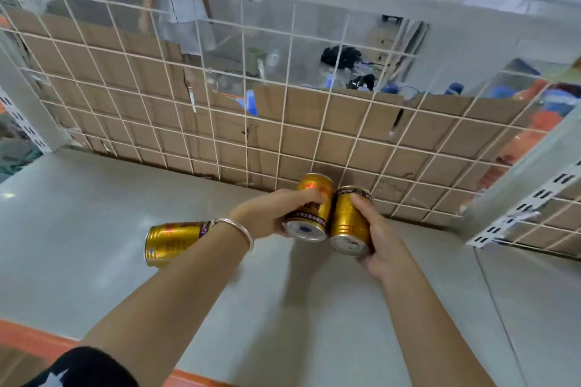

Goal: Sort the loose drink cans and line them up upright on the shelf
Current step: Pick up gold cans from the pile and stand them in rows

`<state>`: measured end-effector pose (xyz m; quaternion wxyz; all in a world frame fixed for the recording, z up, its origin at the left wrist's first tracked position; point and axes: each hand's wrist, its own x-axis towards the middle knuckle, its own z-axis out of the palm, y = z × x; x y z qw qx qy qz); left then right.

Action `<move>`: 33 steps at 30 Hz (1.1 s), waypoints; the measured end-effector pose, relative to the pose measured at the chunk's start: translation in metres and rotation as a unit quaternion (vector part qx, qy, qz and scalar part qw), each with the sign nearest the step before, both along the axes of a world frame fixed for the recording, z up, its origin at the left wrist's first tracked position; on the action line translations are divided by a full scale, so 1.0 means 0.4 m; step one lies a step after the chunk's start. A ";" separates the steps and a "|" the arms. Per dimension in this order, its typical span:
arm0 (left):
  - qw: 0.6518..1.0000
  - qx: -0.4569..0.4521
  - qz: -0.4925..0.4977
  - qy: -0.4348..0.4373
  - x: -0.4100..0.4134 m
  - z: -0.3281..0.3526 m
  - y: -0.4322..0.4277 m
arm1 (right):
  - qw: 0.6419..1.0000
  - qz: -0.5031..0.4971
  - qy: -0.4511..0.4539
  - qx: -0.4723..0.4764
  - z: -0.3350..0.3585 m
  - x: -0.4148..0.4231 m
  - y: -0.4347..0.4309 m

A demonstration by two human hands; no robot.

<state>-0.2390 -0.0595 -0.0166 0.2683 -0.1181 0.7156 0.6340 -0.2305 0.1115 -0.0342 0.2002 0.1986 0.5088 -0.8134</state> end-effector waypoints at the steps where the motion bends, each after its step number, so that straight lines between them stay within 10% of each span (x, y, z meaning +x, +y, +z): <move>1: 0.999 0.037 0.005 0.001 0.007 0.014 0.033 | 1.000 -0.011 0.014 -0.015 0.012 0.013 0.032; 10: 0.988 0.127 -0.093 -0.007 0.122 0.075 0.389 | 0.989 -0.095 0.103 -0.047 0.083 0.214 0.423; 20: 0.975 0.177 -0.134 -0.034 0.410 0.000 0.855 | 0.971 -0.149 0.100 0.158 0.110 0.519 0.814; 33: 0.927 0.235 -0.254 -0.145 0.714 0.015 1.342 | 0.922 -0.370 0.098 -0.062 0.161 0.895 1.248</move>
